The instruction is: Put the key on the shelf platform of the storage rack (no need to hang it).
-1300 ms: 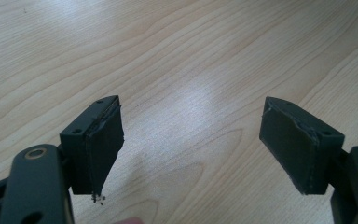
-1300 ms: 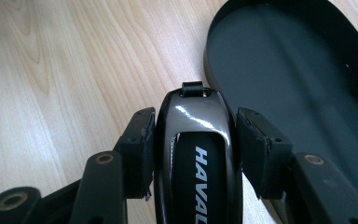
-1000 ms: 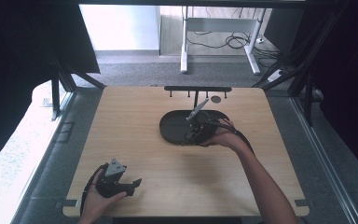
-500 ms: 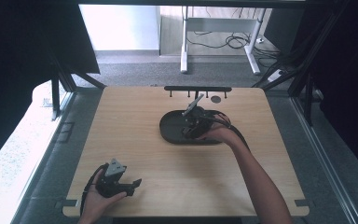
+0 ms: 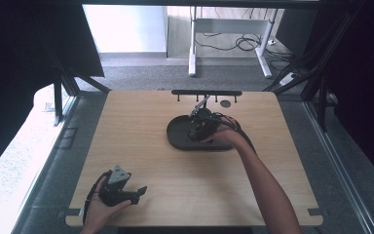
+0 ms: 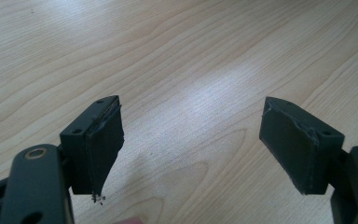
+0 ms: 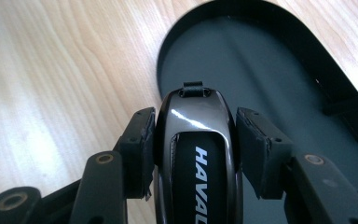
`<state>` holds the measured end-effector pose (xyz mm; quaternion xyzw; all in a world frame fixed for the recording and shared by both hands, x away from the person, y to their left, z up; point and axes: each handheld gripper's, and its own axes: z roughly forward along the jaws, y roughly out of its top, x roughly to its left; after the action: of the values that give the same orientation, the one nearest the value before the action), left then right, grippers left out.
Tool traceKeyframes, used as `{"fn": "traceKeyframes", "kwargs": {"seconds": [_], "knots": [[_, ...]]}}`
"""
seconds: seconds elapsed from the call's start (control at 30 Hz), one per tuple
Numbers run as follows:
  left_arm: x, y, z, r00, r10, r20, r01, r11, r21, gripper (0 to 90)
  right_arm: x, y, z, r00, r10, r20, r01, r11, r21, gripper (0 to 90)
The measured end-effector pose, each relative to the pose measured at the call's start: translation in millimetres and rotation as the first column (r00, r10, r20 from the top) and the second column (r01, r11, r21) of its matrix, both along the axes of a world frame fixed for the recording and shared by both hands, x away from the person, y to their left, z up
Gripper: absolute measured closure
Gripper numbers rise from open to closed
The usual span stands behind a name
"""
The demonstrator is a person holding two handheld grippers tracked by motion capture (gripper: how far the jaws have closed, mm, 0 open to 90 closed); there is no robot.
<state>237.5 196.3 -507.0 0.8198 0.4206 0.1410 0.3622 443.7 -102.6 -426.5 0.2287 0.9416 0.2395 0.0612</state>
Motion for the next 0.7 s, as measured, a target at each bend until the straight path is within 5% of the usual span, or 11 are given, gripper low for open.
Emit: {"fn": "traceKeyframes", "kwargs": {"seconds": [0.7], "knots": [[0.6, -1.3, -2.1, 0.9999, -0.008, -0.008, 0.008, 1.0, 0.001, 21.7, 22.8, -0.4, -26.4, 0.9977, -0.067, -0.006, 0.067, 0.9964, -0.052, 49.7]]}}
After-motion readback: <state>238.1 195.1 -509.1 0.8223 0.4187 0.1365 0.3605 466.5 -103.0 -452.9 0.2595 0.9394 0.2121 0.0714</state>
